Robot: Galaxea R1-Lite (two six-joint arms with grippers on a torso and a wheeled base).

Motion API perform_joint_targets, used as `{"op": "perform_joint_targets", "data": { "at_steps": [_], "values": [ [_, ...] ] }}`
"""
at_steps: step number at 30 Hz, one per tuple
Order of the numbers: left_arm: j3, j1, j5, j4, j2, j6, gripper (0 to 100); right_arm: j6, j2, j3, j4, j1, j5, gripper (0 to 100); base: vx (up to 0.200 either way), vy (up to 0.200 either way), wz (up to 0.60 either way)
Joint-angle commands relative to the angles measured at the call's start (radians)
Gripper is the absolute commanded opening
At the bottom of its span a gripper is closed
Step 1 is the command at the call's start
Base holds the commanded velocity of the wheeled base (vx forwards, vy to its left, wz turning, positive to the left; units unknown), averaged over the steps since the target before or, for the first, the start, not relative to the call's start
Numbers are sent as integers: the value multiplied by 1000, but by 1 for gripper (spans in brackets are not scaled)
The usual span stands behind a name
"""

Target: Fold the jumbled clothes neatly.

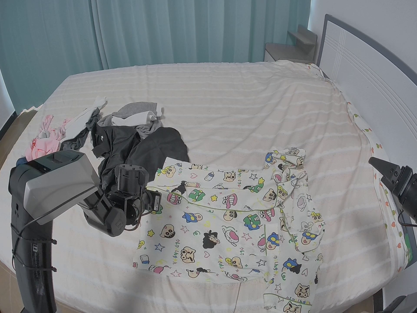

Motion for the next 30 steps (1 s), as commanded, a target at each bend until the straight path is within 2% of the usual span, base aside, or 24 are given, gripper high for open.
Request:
{"op": "perform_joint_targets", "data": {
  "at_steps": [1,7,9,10,12,14,16,20,21,25,30],
  "values": [
    [4,3,-6,3,6,-51,100,0,5,0,0,0,1,100,0,0,0],
    [31,12,-12,16,-80,-269,100,-3,5,11,0,0,1,100,0,0,0],
    [106,1,-63,61,-166,-377,100,-3,3,10,-2,0,1,100,0,0,0],
    [120,0,-74,69,-181,-390,100,-3,3,10,0,0,1,100,0,0,0],
    [257,-38,-187,135,-322,-509,100,-3,3,10,-2,0,1,100,0,0,0],
    [355,-69,-233,162,-410,-600,100,-3,3,10,-2,0,2,100,0,0,0],
    [459,-112,-233,165,-459,-684,100,-3,2,10,-2,0,2,100,0,0,0],
    [580,-144,-229,162,-473,-752,100,-3,2,10,-4,0,2,100,0,0,0],
    [625,-160,-218,161,-467,-799,100,-3,2,10,-4,-1,7,100,0,0,0],
    [680,-178,-189,159,-447,-979,100,2,3,11,-4,-9,38,100,0,0,0],
    [717,-180,-183,130,-342,-1094,100,2,3,13,-2,-9,44,100,0,0,0]
  ]
}}
